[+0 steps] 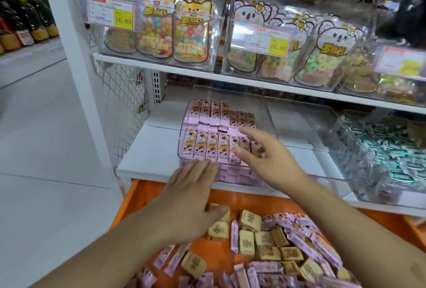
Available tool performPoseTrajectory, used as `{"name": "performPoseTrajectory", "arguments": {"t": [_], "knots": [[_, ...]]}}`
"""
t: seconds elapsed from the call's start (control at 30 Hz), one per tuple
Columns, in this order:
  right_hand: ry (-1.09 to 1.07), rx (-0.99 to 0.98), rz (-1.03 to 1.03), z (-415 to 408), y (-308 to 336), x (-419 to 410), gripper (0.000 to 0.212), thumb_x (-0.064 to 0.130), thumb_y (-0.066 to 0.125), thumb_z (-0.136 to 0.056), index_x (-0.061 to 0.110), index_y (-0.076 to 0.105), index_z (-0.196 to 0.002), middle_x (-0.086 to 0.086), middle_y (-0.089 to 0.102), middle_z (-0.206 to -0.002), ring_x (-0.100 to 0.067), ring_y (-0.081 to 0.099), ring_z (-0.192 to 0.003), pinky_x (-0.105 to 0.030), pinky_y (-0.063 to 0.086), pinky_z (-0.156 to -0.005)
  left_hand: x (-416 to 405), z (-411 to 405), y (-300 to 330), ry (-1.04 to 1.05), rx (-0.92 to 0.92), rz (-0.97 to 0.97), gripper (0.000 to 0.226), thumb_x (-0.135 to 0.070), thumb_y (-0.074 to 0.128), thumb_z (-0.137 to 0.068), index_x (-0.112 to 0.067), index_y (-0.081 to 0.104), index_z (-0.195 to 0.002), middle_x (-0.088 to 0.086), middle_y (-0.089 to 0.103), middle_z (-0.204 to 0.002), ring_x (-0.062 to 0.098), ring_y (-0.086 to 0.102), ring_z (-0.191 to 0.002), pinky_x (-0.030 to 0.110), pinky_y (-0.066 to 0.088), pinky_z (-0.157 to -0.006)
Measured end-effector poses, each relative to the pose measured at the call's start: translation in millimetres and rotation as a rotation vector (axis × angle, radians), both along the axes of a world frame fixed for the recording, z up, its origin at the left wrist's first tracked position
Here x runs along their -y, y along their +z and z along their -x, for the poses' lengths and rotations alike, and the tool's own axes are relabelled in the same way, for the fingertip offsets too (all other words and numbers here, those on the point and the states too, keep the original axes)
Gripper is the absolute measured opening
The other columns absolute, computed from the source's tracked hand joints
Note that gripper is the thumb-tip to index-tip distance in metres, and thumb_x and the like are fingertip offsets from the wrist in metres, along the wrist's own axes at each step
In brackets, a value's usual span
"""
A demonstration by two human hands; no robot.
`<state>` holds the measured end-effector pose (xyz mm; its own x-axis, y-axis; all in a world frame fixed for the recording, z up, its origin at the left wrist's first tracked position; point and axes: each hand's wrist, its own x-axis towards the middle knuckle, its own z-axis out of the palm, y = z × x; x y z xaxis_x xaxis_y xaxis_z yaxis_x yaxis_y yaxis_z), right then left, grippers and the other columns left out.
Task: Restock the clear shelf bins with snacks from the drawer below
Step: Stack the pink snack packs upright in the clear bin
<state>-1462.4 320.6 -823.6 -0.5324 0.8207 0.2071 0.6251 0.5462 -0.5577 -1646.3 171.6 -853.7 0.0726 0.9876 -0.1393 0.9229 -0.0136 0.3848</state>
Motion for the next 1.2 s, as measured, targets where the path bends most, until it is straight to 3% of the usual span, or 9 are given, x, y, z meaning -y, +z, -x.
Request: {"name": "performPoseTrajectory", "arguments": {"t": [0.13, 0.3, 0.47, 0.57, 0.63, 0.73, 0.93, 1.1, 1.2], "knots": [[-0.005, -0.087, 0.130, -44.9, -25.9, 47.5, 0.041, 0.045, 0.073, -0.093, 0.038, 0.067, -0.133, 0.023, 0.065, -0.122, -0.001, 0.064, -0.104, -0.030, 0.055, -0.092, 25.0, -13.4, -10.4, -0.013, 0.092, 0.002, 0.087, -0.069, 0.045, -0.098, -0.035, 0.000, -0.164, -0.018, -0.002, -0.169, 0.011, 0.003, -0.157, 0.040, 0.017, -0.129], [0.015, 0.098, 0.327, -77.6, -94.6, 77.1, 0.033, 0.041, 0.073, -0.096, 0.036, 0.065, -0.128, 0.022, 0.064, -0.113, 0.002, 0.061, -0.096, -0.019, 0.048, -0.082, 34.1, -28.7, -75.6, -0.028, 0.071, 0.111, 0.074, -0.064, 0.051, -0.098, -0.030, 0.026, -0.159, -0.010, 0.026, -0.164, 0.017, 0.029, -0.151, 0.038, 0.031, -0.122], [0.079, 0.413, 0.498, -89.4, -172.2, 81.8, 0.057, 0.045, 0.072, -0.094, 0.033, 0.055, -0.147, 0.013, 0.057, -0.143, -0.012, 0.057, -0.128, -0.026, 0.046, -0.103, 33.0, -30.7, -150.3, -0.068, 0.036, 0.331, 0.083, -0.061, 0.058, -0.097, -0.024, 0.024, -0.163, -0.002, 0.021, -0.169, 0.021, 0.029, -0.152, 0.035, 0.028, -0.123], [0.155, 0.513, 0.567, -93.6, -209.6, 80.6, 0.052, 0.032, 0.075, -0.093, 0.027, 0.060, -0.142, 0.010, 0.058, -0.122, -0.013, 0.060, -0.110, -0.022, 0.047, -0.091, 26.7, -34.6, -187.0, -0.157, 0.042, 0.430, 0.095, -0.077, 0.059, -0.085, -0.027, 0.032, -0.160, 0.002, 0.033, -0.162, 0.024, 0.024, -0.154, 0.031, 0.026, -0.122], [0.223, 0.596, 0.533, -94.5, -230.3, 76.6, 0.047, 0.024, 0.073, -0.094, 0.020, 0.062, -0.140, 0.004, 0.060, -0.115, -0.016, 0.059, -0.102, -0.022, 0.044, -0.085, 21.4, -35.9, -210.8, -0.213, 0.055, 0.498, 0.085, -0.063, 0.073, -0.085, -0.031, 0.040, -0.156, 0.001, 0.043, -0.151, 0.023, 0.035, -0.145, 0.029, 0.035, -0.115], [0.249, 0.661, 0.529, -100.3, -265.5, 68.7, 0.057, 0.031, 0.076, -0.089, 0.020, 0.059, -0.143, -0.010, 0.066, -0.132, -0.031, 0.060, -0.121, -0.034, 0.046, -0.102, 18.0, -37.0, -238.8, -0.276, 0.044, 0.578, 0.072, -0.054, 0.083, -0.076, -0.034, 0.057, -0.140, -0.003, 0.055, -0.135, 0.016, 0.053, -0.122, 0.022, 0.042, -0.093], [0.295, 0.774, 0.515, -96.6, -292.5, 57.1, 0.078, 0.041, 0.082, -0.085, 0.020, 0.047, -0.152, -0.003, 0.047, -0.154, -0.030, 0.038, -0.139, -0.037, 0.029, -0.113, 12.3, -43.3, -270.4, -0.278, 0.005, 0.648, 0.032, -0.036, 0.084, -0.072, -0.025, 0.069, -0.098, 0.000, 0.070, -0.099, 0.023, 0.066, -0.089, 0.031, 0.054, -0.073], [0.212, 0.638, 0.589, -96.2, -295.2, 60.3, 0.059, 0.020, 0.082, -0.083, 0.024, 0.053, -0.135, -0.002, 0.057, -0.121, -0.025, 0.047, -0.118, -0.028, 0.037, -0.085, 11.4, -44.3, -260.4, -0.104, 0.200, 0.624, 0.032, -0.042, 0.085, -0.079, -0.026, 0.070, -0.103, -0.006, 0.065, -0.103, 0.010, 0.063, -0.092, 0.028, 0.054, -0.080], [0.099, 0.490, 0.678, -96.2, -277.8, 56.6, 0.048, 0.009, 0.077, -0.085, 0.028, 0.048, -0.117, 0.006, 0.056, -0.090, -0.017, 0.059, -0.081, -0.022, 0.039, -0.052, 10.4, -42.2, -242.0, 0.056, 0.337, 0.614, 0.029, -0.034, 0.085, -0.083, -0.027, 0.068, -0.106, -0.006, 0.060, -0.114, 0.008, 0.063, -0.102, 0.029, 0.055, -0.091]]}}
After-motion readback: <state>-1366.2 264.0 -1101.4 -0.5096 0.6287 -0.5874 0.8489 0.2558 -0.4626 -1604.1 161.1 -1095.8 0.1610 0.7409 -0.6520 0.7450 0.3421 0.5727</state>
